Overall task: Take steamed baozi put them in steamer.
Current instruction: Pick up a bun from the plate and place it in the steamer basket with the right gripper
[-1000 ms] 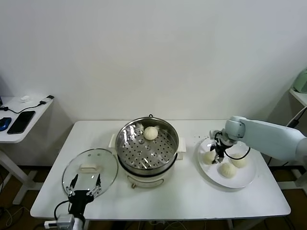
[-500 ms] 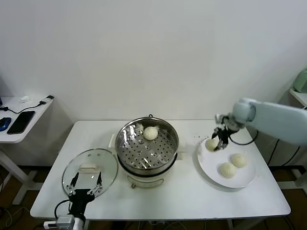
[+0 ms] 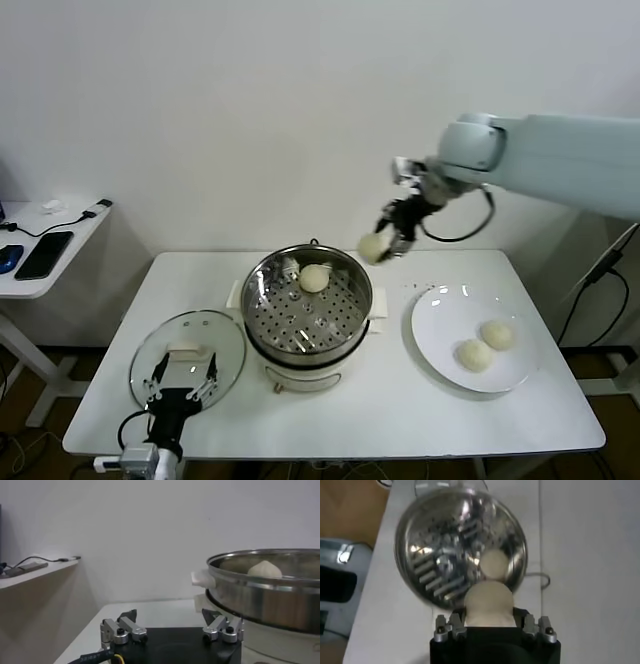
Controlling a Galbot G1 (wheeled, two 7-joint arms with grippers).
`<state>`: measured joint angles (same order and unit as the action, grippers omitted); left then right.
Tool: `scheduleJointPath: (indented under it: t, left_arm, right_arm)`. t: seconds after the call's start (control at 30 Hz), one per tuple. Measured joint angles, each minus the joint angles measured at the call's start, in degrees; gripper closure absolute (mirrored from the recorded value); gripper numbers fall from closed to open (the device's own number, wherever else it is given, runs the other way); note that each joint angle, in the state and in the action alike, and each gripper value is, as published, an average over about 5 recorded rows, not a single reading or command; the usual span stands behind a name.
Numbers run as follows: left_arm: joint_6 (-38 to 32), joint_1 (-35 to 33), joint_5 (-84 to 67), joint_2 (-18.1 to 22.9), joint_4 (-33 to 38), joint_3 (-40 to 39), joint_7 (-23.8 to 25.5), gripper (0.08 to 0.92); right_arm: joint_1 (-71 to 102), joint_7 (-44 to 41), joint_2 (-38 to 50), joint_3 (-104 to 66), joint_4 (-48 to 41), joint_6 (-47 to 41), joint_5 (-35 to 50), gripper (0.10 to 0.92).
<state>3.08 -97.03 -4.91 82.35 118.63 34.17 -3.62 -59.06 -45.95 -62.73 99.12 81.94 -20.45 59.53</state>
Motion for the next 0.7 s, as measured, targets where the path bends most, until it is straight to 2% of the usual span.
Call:
scheduleJointPath:
  t: [0.27,0.7]
  left_arm:
    - [-0.07,-0.01,-0.25,-0.06,0.03,0.02,-0.01,0.177]
    - [-0.07,1.06,-0.30,-0.18,-1.25,-0.55,0.00,0.177]
  right_arm:
    - [4.54,4.40,-9.87,-1.54,-1.88,-3.46,3.80,0.390]
    - [14.64,9.46,-19.73,-2.04,-10.13,-6.22,2.43,0.391]
